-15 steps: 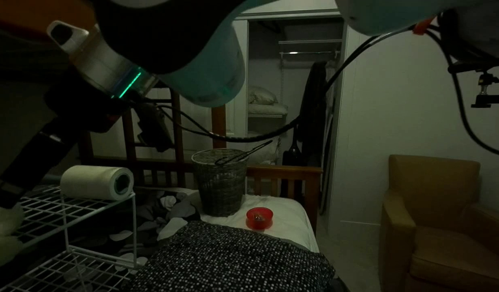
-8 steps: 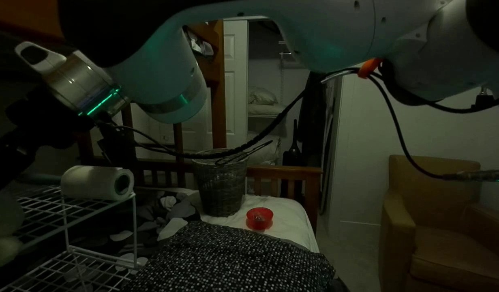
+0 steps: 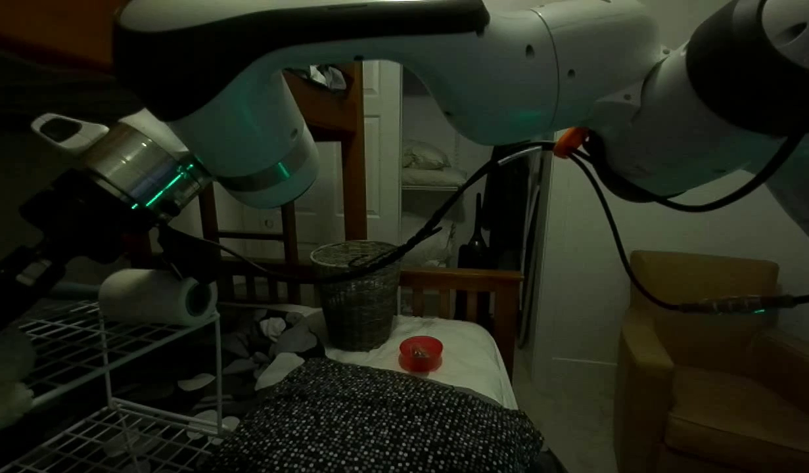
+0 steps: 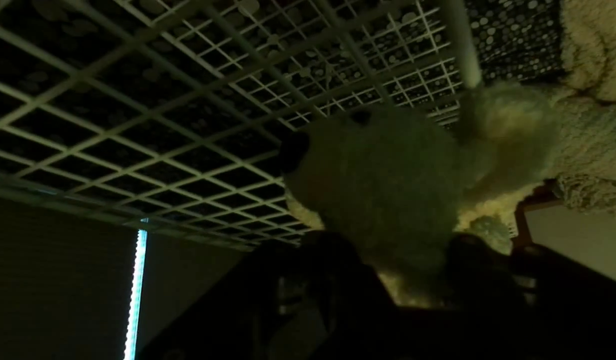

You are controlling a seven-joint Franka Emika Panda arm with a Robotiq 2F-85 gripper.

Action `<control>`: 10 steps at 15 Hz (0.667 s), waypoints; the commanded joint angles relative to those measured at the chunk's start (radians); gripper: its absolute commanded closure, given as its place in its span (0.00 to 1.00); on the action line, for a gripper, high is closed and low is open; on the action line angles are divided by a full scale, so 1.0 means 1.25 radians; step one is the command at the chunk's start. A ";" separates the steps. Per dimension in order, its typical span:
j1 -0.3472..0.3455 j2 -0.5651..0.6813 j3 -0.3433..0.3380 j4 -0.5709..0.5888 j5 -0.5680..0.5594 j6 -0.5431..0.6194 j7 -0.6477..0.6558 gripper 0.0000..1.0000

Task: Put the white bear in the orange bowl

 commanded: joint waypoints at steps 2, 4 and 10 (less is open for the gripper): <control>0.022 0.030 -0.002 0.061 0.000 -0.061 0.047 0.98; 0.022 0.024 0.004 0.064 0.005 -0.069 0.057 0.95; 0.000 -0.155 -0.010 -0.128 0.008 0.111 0.160 0.96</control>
